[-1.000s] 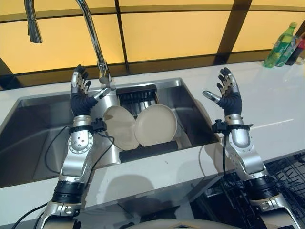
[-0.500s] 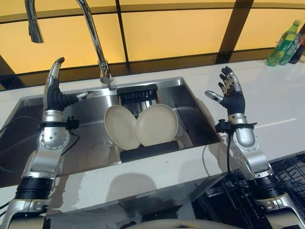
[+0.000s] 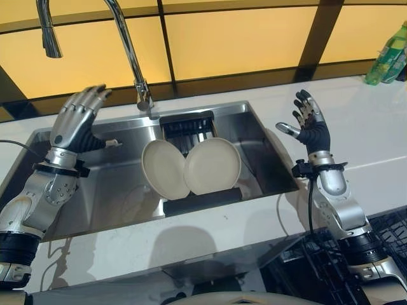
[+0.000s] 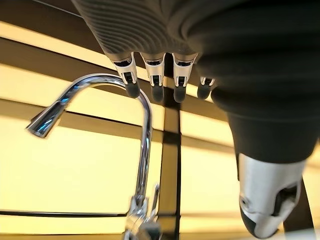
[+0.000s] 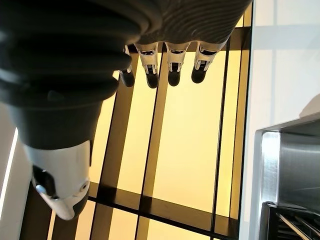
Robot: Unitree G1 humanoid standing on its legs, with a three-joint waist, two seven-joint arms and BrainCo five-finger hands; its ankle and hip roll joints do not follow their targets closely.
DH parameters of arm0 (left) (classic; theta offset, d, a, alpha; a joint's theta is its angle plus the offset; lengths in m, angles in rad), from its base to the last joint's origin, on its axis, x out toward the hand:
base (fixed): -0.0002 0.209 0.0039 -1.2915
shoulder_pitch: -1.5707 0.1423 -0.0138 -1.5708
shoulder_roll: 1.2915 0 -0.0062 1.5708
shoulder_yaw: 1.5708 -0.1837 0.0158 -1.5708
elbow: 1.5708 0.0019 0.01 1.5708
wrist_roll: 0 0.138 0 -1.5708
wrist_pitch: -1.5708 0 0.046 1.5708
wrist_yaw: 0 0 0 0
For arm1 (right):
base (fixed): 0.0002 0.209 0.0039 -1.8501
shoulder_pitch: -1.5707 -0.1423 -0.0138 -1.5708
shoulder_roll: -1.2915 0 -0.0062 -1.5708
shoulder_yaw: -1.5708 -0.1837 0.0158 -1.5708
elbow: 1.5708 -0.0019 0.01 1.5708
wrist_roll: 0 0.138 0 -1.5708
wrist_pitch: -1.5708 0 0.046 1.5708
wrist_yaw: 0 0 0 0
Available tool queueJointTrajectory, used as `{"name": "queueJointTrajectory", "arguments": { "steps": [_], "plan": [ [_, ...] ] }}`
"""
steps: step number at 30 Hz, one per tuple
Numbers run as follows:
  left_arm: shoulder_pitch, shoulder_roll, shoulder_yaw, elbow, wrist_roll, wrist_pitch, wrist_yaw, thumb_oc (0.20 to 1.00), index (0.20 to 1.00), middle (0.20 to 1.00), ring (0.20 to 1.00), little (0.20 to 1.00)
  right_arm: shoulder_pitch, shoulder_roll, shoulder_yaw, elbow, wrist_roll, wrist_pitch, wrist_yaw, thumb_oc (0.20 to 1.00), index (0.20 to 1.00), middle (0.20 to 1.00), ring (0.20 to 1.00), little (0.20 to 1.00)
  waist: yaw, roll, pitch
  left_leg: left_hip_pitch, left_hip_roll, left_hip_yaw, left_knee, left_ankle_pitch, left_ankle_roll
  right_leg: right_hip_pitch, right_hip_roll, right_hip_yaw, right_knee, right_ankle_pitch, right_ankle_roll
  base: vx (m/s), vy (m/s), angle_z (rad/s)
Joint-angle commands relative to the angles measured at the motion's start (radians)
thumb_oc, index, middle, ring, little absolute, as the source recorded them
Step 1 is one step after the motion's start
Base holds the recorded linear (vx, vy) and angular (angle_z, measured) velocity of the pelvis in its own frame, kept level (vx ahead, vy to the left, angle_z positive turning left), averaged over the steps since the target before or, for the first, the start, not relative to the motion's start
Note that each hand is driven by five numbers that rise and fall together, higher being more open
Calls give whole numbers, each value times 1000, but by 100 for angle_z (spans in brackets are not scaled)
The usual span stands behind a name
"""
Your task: Pick up plates and place into dishwasher.
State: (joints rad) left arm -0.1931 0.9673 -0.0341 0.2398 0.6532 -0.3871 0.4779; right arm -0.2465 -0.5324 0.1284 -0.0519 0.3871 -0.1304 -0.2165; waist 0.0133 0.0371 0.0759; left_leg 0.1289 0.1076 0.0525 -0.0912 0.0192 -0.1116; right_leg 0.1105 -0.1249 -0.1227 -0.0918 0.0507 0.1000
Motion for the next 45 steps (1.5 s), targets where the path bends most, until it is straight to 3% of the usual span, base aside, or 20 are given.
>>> {"name": "queueJointTrajectory", "arguments": {
  "steps": [1, 5, 10, 19, 25, 28, 33, 42, 43, 44, 45],
  "plan": [
    [-58, 106, -73, 49, 129, -35, 110, 1000, 1000, 1000, 1000, 1000, -16, -56, -9, -13, 27, -54, 8, 1000, 1000, 1000, 1000, 1000, -1, -12, -49, -42, 19, 54, 16, -27, 0, -1, -98, -69, 61, -65, 68, 80, 50, 1],
    [-86, 152, -176, 89, 227, -41, 154, 1000, 1000, 1000, 1000, 1000, -18, -78, 7, -6, 47, -56, 7, 1000, 1000, 1000, 1000, 1000, -11, -9, -45, -42, 13, 60, 15, -29, 4, -7, -105, -65, 64, -61, 75, 74, 46, 1],
    [-116, 166, -262, 108, 191, -53, 161, 1000, 1000, 1000, 1000, 1000, -15, -86, 22, 5, 55, -64, 1, 1000, 1000, 1000, 1000, 1000, -19, -8, -43, -42, 6, 65, 14, -32, 10, -11, -113, -60, 68, -61, 81, 72, 34, 0],
    [-102, 133, -302, 102, 296, -109, 268, 1000, 1000, 1000, 1000, 1000, 15, -78, 24, 6, 51, -77, -8, 1000, 1000, 1000, 1000, 1000, -30, -13, -33, -41, -5, 69, 16, -39, 18, -23, -129, -39, 66, -47, 96, 82, 8, 0],
    [-117, 116, -336, 73, 338, -121, 270, 1000, 1000, 1000, 1000, 1000, 25, -64, 35, 4, 44, -81, -24, 1000, 1000, 1000, 1000, 1000, -46, -13, -19, -47, -9, 78, 16, -43, 24, -44, -139, -22, 72, -42, 106, 34, 2, -4],
    [-131, 107, -378, 59, 368, -131, 253, 1000, 1000, 1000, 1000, 1000, 40, -58, 39, 4, 39, -91, -25, 1000, 1000, 1000, 1000, 1000, -58, -13, -16, -43, -14, 83, 13, -48, 30, -47, -141, -14, 72, -40, 111, 47, 1, -4],
    [-153, 113, -451, 55, 358, -154, 141, 1000, 1000, 1000, 1000, 1000, 50, -61, 46, 8, 42, -102, -30, 1000, 1000, 1000, 1000, 1000, -80, -12, -14, -34, -19, 94, 13, -55, 37, -58, -144, 6, 79, -37, 120, 47, -6, -7],
    [-178, 111, -528, 146, 331, -79, -20, 1000, 1000, 1000, 1000, 1000, 28, -84, 53, 19, 60, -96, -26, 1000, 1000, 1000, 1000, 1000, -109, 0, 6, -28, -25, 109, 16, -60, 47, -72, -143, 40, 89, -37, 126, 10, 7, -8],
    [-180, 110, -530, 163, 329, -73, -21, 953, 953, 953, 953, 953, 26, -86, 52, 22, 62, -96, -24, 1000, 1000, 1000, 1000, 1000, -111, 1, 7, -27, -25, 111, 17, -60, 47, -72, -143, 41, 89, -37, 126, 9, 1, -11],
    [-181, 110, -531, 172, 329, -66, -25, 812, 812, 812, 812, 812, 23, -88, 50, 26, 65, -98, -21, 1000, 1000, 1000, 1000, 1000, -112, 1, 8, -27, -25, 112, 17, -60, 47, -71, -143, 41, 88, -37, 126, 5, -4, -6],
    [-180, 109, -531, 177, 328, -56, -28, 598, 598, 598, 598, 598, 22, -89, 48, 28, 67, -98, -20, 1000, 1000, 1000, 1000, 1000, -112, 1, 8, -26, -25, 112, 17, -60, 47, -70, -143, 42, 88, -38, 126, 8, -9, -4]
  ]
}}
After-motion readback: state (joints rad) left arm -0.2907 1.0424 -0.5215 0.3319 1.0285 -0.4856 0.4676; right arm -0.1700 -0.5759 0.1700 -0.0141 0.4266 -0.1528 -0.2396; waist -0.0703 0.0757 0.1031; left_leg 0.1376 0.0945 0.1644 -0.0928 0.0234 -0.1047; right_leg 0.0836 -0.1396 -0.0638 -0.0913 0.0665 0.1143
